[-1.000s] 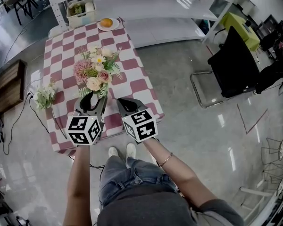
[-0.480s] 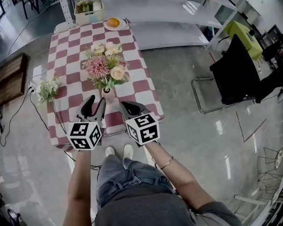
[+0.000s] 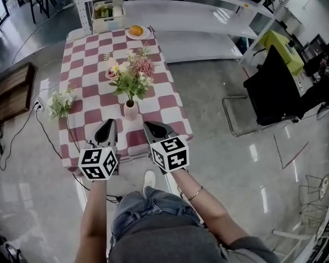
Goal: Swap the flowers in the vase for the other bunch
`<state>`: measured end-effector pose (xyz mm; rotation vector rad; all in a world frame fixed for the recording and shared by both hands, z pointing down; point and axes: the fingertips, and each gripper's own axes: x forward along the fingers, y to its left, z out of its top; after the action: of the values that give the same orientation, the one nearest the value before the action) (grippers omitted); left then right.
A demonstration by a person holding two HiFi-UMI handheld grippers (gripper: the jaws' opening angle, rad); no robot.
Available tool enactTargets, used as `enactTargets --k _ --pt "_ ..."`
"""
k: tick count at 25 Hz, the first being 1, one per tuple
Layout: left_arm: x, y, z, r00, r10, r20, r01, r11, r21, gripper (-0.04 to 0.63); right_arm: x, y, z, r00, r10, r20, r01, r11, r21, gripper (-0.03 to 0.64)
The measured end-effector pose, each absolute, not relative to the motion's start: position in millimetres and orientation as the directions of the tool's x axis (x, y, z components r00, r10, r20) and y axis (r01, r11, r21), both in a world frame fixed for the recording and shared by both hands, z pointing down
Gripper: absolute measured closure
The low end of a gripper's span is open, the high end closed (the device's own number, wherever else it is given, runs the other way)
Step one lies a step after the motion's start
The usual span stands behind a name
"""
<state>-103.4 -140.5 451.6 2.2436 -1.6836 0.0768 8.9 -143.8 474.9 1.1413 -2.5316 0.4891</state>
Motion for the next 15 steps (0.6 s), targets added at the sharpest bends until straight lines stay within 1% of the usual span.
enactTargets --k 6,15 --pt "-117.2 -108.9 456.6 0.310 -0.914 0.262 -0.939 -0.250 0.236 0.578 -4.9 -115.7 472.1 -0.630 -0.662 0.407 -0.764 0.622 -0.170 0.607" --pt "-136.6 -43.9 453.0 0.284 -0.914 0.289 -0.951 -0.231 0.207 0.578 -19.1 -54.1 456.3 -0.627 -0.686 0.368 -0.770 0.618 -0.159 0.607"
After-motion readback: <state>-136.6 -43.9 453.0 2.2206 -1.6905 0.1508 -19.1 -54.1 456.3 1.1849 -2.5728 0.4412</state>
